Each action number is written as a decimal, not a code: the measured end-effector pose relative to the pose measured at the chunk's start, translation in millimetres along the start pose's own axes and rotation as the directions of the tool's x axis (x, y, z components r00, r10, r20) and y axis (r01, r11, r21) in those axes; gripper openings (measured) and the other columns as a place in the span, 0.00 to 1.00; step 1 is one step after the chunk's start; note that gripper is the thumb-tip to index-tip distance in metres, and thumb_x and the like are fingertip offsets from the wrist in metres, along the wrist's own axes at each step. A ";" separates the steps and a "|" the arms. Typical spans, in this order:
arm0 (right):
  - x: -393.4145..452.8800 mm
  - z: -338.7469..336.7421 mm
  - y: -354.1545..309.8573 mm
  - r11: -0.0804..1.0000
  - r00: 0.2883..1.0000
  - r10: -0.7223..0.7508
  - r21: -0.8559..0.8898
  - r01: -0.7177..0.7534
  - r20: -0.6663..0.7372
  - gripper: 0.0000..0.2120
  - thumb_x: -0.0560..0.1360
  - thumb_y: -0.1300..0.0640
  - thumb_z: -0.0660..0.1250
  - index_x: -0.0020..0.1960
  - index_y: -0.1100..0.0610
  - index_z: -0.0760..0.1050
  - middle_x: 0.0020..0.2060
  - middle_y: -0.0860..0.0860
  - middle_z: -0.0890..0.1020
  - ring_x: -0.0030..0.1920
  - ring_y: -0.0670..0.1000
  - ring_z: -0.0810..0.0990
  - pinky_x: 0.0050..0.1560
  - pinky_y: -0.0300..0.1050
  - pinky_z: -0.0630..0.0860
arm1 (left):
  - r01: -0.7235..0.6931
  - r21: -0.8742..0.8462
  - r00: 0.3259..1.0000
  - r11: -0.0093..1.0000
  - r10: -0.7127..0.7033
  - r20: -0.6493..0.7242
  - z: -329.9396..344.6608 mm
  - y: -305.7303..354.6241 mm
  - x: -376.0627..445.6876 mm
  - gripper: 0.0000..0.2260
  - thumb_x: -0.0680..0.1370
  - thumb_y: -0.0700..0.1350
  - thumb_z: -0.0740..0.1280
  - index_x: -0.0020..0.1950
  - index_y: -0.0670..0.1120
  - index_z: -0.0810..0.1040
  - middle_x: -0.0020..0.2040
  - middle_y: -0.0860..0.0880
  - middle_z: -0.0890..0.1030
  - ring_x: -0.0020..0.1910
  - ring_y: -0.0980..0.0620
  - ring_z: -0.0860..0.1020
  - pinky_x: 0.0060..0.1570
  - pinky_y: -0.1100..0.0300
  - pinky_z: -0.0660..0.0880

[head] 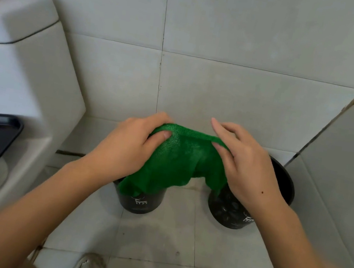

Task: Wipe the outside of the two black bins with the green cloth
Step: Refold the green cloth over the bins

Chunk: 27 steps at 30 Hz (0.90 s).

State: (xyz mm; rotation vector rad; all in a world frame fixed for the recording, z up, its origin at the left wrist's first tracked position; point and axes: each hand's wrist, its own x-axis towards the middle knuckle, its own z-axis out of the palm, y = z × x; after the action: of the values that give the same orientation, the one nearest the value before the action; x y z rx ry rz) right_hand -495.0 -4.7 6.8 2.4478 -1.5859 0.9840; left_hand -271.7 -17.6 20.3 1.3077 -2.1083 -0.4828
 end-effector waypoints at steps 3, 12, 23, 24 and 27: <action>1.7 -2.7 -1.0 0.993 0.998 0.069 0.097 -0.070 0.013 0.11 0.80 0.55 0.59 0.47 0.57 0.77 0.37 0.51 0.79 0.35 0.51 0.77 0.35 0.48 0.74 | -0.081 0.062 0.997 0.995 0.081 -0.005 -4.3 2.2 1.3 0.11 0.81 0.51 0.58 0.54 0.48 0.77 0.41 0.50 0.81 0.42 0.48 0.78 0.44 0.51 0.72; 1.5 8.8 -19.0 0.634 0.842 0.244 0.578 -0.514 0.481 0.03 0.77 0.55 0.67 0.48 0.53 0.74 0.43 0.48 0.81 0.42 0.43 0.81 0.42 0.39 0.78 | -0.031 -0.217 0.980 0.976 0.072 0.185 -15.6 -0.8 9.7 0.10 0.76 0.46 0.62 0.51 0.45 0.81 0.45 0.51 0.83 0.45 0.57 0.80 0.49 0.61 0.76; 1.0 23.2 -31.2 0.604 0.579 0.302 0.318 -0.731 0.757 0.25 0.79 0.36 0.49 0.57 0.49 0.77 0.47 0.49 0.84 0.43 0.49 0.84 0.53 0.51 0.80 | -0.018 -0.192 0.982 0.981 0.053 0.180 -19.5 -2.4 8.5 0.08 0.79 0.37 0.66 0.50 0.49 0.83 0.45 0.56 0.84 0.46 0.61 0.80 0.48 0.65 0.76; 0.5 24.6 -32.0 0.602 0.560 0.310 0.297 -0.741 0.769 0.26 0.79 0.35 0.49 0.57 0.49 0.77 0.45 0.50 0.85 0.43 0.50 0.85 0.55 0.52 0.79 | -0.010 -0.175 0.983 0.984 0.043 0.180 -19.5 -2.9 8.1 0.08 0.79 0.38 0.66 0.50 0.48 0.83 0.46 0.56 0.84 0.47 0.60 0.80 0.49 0.62 0.76; 1.1 25.6 -32.6 0.595 0.561 0.325 0.296 -0.747 0.761 0.26 0.79 0.34 0.48 0.57 0.49 0.77 0.43 0.52 0.85 0.43 0.50 0.85 0.55 0.52 0.79 | -0.005 -0.136 0.987 0.991 0.028 0.161 -20.9 -6.8 6.4 0.06 0.79 0.43 0.65 0.51 0.49 0.83 0.45 0.54 0.84 0.46 0.58 0.80 0.50 0.56 0.76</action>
State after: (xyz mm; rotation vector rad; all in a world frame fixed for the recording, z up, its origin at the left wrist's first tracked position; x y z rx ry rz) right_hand -455.2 0.0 -3.9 2.9386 -2.8727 0.8036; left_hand -255.4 -26.2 33.9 1.2083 -2.1742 -0.7344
